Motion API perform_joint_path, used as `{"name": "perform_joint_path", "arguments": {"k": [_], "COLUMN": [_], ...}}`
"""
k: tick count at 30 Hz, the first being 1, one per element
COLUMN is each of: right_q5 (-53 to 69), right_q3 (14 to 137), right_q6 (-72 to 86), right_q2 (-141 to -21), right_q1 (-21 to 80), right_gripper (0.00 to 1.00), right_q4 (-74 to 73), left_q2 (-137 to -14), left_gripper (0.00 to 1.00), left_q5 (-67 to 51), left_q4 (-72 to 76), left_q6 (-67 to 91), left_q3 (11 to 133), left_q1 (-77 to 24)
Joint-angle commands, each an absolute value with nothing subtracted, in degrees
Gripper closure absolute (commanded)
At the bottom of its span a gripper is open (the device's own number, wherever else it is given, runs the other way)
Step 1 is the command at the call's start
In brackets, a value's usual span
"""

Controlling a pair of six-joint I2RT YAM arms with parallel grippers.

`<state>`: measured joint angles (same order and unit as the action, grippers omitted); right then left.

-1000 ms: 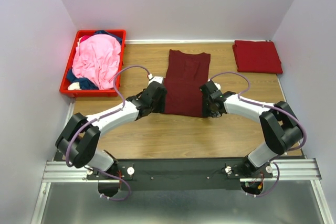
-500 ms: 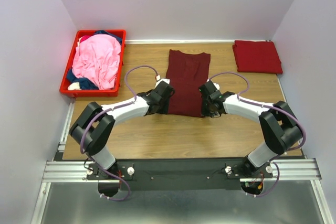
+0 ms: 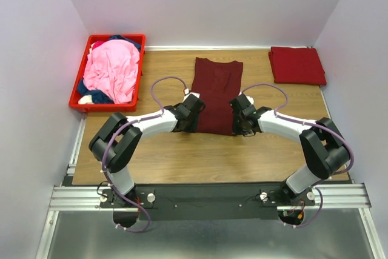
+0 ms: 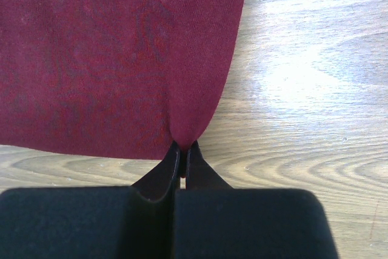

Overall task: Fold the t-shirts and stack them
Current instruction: Fold the tshirt

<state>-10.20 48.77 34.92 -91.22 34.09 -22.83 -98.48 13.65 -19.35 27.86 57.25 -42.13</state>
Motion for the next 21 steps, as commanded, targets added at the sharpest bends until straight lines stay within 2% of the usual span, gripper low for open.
{"name": "perform_joint_path", "arguments": {"k": [1,4,6,10,11,13,19,21], "right_q5": [-11.9,-11.8,-12.0,-11.8,-11.3,-9.4,-3.5,-2.5], "right_q3": [44.2,44.2,44.1,44.2,44.2,43.9,42.2,41.9], "right_q6": [34.4,34.2,34.3,34.0,33.7,33.1,33.9,36.0], "right_q2": [-95.5,-95.4,-94.7,-93.9,-93.8,-93.3,-89.5,-86.1], "right_q1": [34.8,34.9,34.9,34.9,34.9,34.9,36.9,40.2], "right_gripper": [0.99,0.99,0.99,0.99,0.99,0.99,0.99,0.99], "right_q4": [-29.3,-29.2,-29.2,-29.3,-29.3,-29.3,-34.3,-39.2], "left_q2": [-101.2,-103.3,-103.3,-102.0,-101.4,-99.8,-91.3,-88.5], "left_gripper": [0.43,0.48,0.56,0.77,0.9,1.0,1.0,1.0], "left_q5": [11.3,10.4,10.0,9.7,9.5,9.2,7.6,5.5], "left_q4": [-20.8,-21.5,-21.7,-22.4,-22.7,-23.5,-29.7,-31.4], "left_q6": [27.7,27.4,27.3,27.5,27.6,28.0,34.0,38.6], "left_q3": [55.5,56.1,55.8,54.9,54.7,53.5,50.3,48.7], "left_q1": [-42.5,-42.5,-42.5,-42.6,-42.7,-43.2,-49.3,-55.3]}}
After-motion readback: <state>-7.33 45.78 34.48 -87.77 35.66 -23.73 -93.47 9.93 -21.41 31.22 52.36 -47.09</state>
